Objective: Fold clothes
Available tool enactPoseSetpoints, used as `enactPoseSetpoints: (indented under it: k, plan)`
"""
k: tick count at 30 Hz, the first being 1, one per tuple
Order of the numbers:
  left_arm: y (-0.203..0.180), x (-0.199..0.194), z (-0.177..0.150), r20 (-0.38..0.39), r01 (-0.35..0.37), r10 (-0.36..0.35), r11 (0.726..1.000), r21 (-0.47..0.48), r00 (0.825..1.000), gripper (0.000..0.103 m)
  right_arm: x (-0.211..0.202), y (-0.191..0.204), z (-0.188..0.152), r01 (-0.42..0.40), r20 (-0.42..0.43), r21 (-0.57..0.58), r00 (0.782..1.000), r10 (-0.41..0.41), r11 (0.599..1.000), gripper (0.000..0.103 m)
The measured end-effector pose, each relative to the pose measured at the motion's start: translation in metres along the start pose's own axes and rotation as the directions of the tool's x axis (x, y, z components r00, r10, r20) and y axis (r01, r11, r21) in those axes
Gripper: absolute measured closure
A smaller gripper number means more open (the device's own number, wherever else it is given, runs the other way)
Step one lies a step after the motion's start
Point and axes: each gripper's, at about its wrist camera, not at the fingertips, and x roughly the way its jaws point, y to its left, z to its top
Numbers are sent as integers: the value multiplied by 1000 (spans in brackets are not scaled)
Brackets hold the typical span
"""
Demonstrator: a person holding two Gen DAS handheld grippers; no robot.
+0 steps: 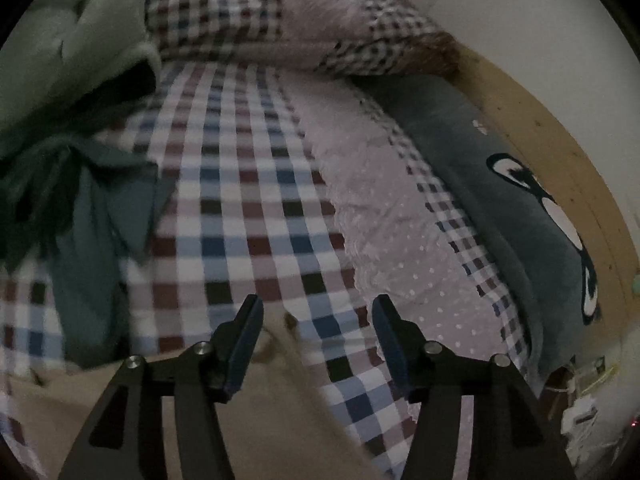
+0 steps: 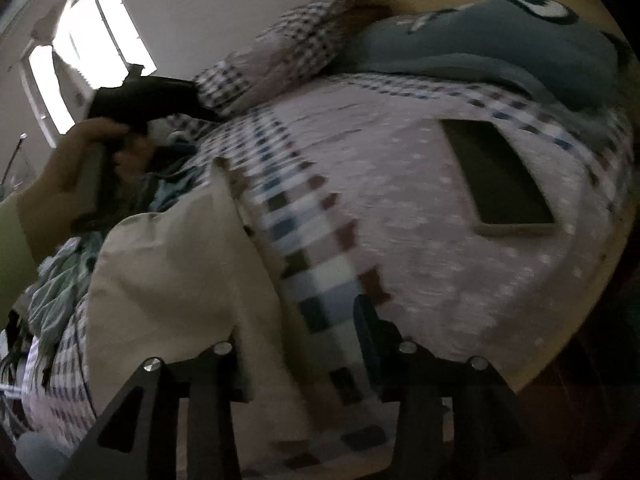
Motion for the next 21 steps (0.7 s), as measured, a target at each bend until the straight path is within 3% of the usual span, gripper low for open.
enactPoseSetpoints:
  k: [6,10,13,16,21]
  plan:
    - [52,-48,1,57,-31,27,998,55,998,42,-13,-31,7,105,11,87,994,-106,991,60]
    - [110,-84,-15,105,-60,58,998,17,993,39,-20,-48,16,122,22,119,992,-125,985,58]
    - [155,-101,-34,115,-78,80,997,-24,990,38,-23,-47,26,86,29,109,996,-89,990,58]
    - [188,-97,-53,70,-78,81,996,-51,994,38,-19,-30,36,46,30,47,998,-48,998,58]
    - [197,-74,-79,-12,-11,11,999,-33,1000,38,-7,10,58,-14,26,-87,1000,16,996,58]
